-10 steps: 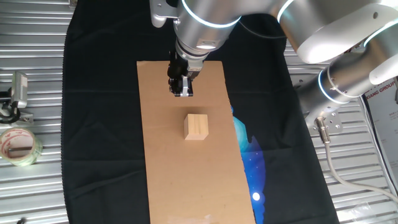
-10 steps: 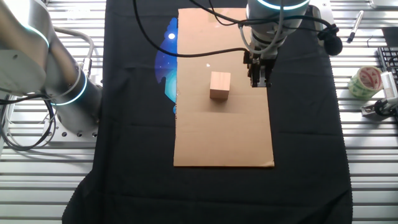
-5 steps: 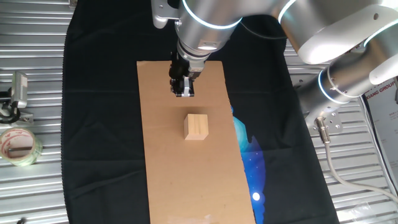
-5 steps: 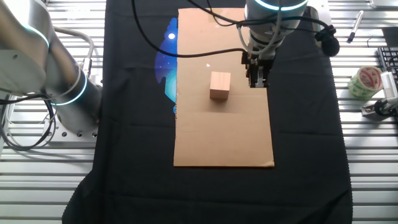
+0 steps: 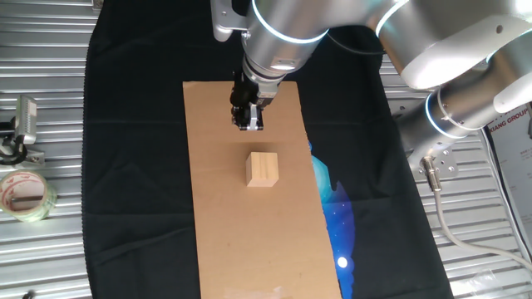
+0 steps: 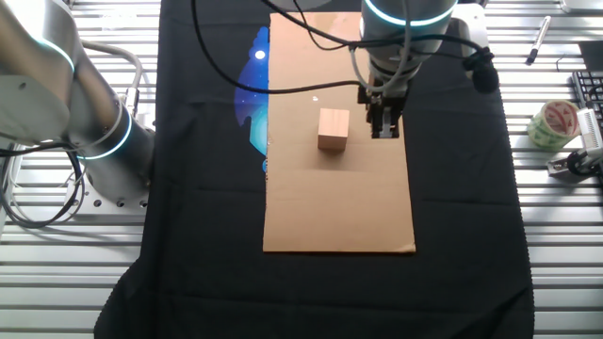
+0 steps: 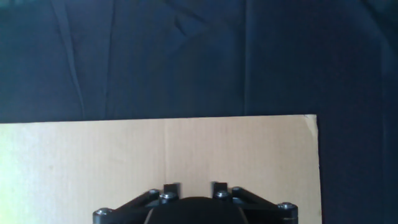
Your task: Use the gripper to push the small block from left to right
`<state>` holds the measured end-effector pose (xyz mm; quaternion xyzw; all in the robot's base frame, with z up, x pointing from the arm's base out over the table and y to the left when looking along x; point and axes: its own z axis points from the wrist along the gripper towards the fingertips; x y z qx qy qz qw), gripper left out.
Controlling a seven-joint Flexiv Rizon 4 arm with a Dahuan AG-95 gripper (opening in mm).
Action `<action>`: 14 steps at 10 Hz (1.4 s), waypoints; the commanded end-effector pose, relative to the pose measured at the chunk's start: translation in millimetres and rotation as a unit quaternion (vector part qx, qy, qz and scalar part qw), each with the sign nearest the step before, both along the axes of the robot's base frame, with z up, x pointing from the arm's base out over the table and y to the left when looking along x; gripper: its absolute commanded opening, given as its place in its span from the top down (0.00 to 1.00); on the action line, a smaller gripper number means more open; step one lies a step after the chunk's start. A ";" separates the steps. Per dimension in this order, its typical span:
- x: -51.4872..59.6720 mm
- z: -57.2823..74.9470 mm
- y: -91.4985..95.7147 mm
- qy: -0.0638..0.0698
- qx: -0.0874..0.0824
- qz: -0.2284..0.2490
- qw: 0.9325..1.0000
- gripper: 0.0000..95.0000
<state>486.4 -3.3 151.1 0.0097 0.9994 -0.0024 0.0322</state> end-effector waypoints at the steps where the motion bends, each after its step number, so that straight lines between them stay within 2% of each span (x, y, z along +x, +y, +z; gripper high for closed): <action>1: -4.3 -4.1 -1.2 -0.002 0.000 0.000 1.000 1.00; 8: -17.4 -16.4 -1.0 -0.013 0.002 -0.008 1.000 1.00; 10: -24.1 -23.8 -0.4 -0.020 0.003 -0.012 1.000 1.00; 14: -28.7 -30.8 0.3 -0.026 0.005 -0.018 0.999 1.00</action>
